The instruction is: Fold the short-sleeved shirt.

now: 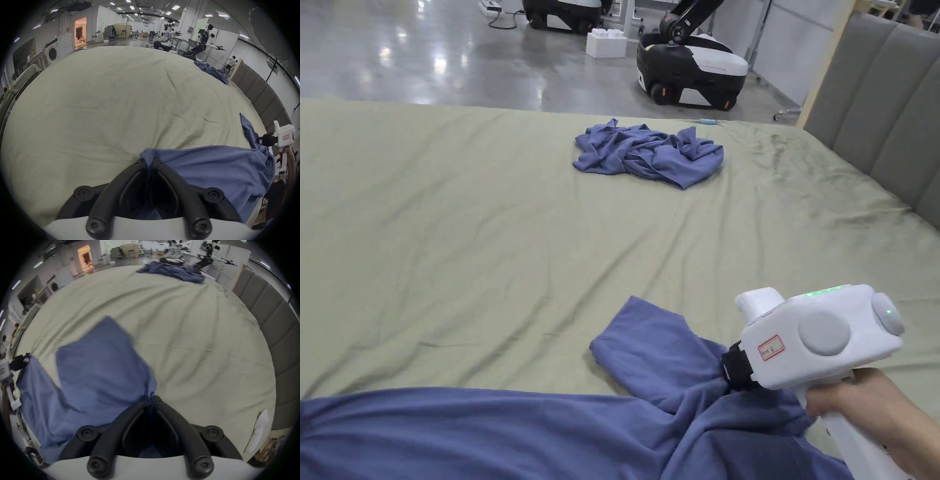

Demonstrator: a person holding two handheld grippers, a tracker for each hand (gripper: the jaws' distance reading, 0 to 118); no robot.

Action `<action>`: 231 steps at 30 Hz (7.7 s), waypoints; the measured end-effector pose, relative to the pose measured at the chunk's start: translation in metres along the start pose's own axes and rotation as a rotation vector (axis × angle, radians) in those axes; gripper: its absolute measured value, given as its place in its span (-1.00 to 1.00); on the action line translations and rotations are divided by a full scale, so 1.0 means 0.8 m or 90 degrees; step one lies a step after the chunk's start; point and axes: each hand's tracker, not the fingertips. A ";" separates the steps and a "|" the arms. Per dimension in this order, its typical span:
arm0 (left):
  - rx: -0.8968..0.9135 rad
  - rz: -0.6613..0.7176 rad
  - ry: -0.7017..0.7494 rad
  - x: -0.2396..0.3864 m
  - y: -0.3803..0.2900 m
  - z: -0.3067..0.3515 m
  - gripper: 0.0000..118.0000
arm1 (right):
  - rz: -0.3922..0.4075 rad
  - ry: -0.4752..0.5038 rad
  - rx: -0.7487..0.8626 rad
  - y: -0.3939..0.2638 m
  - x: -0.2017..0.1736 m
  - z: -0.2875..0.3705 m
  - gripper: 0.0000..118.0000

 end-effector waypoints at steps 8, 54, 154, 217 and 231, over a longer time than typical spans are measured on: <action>0.086 0.083 -0.071 -0.012 0.025 0.081 -0.89 | -0.048 0.021 0.141 -0.012 0.005 0.101 -0.93; 0.566 -0.044 0.196 0.076 0.585 0.265 -0.89 | -0.157 -0.151 0.734 0.475 0.033 0.449 -0.93; 0.188 0.183 0.122 -0.012 -0.236 0.258 -0.44 | -0.234 -0.043 0.241 -0.348 -0.090 0.196 -0.96; 0.088 0.078 0.074 -0.016 0.022 0.073 -0.82 | -0.251 -0.023 0.240 -0.070 0.033 0.075 -0.93; 0.102 0.137 0.000 -0.035 -0.056 0.139 0.66 | -0.247 -0.063 0.306 -0.135 0.016 0.106 0.52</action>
